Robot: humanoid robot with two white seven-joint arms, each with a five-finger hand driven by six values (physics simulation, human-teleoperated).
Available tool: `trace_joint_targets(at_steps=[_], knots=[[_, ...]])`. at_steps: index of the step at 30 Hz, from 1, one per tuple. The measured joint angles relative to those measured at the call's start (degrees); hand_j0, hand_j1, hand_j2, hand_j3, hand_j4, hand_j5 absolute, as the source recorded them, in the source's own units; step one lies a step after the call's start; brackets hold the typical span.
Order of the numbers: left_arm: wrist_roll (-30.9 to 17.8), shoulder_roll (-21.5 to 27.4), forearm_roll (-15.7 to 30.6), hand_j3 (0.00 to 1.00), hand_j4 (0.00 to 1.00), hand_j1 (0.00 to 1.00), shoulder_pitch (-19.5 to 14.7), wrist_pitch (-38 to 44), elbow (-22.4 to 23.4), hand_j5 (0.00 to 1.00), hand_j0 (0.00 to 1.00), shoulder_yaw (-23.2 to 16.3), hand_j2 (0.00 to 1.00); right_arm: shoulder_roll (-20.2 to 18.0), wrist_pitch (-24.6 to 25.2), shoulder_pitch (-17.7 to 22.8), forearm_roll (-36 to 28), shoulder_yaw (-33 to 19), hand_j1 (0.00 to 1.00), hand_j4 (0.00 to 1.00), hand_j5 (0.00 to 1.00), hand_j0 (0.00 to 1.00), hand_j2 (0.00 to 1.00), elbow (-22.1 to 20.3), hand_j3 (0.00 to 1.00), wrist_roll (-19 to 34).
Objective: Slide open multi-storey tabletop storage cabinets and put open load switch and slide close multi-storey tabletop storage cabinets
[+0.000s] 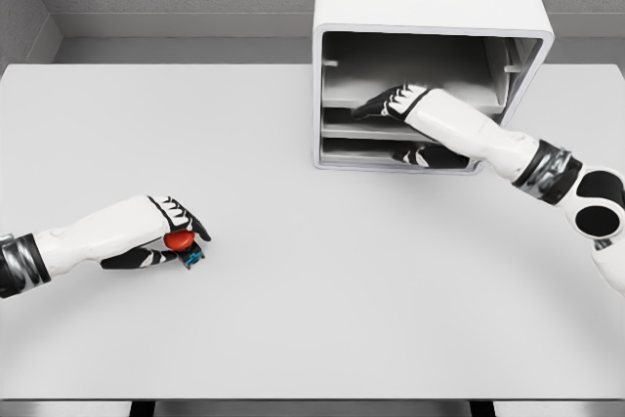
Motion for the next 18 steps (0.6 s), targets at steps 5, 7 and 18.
trace_joint_targets(at_steps=[5, 7, 18], knots=[[0.0, 0.0, 0.0, 0.68, 0.68, 0.68, 0.1, 0.0, -0.2, 0.68, 0.68, -0.1, 0.68, -1.0, 0.0, 0.9, 0.1, 0.0, 0.82, 0.82, 0.82, 0.82, 0.82, -1.3, 0.82, 0.0], [0.0, 0.0, -0.1, 0.67, 0.67, 0.67, 0.1, 0.0, -0.5, 0.67, 0.67, -0.2, 0.67, -1.7, 0.0, 1.8, 0.1, 0.0, 0.82, 0.82, 0.82, 0.82, 0.82, -2.4, 0.82, 0.0], [0.0, -0.1, -0.3, 0.40, 0.40, 0.40, 0.1, 0.0, -0.8, 0.40, 0.40, 0.0, 0.40, -4.7, -1.0, 3.3, -0.3, -2.1, 0.83, 0.83, 0.83, 0.83, 0.83, -7.5, 0.83, -0.1]])
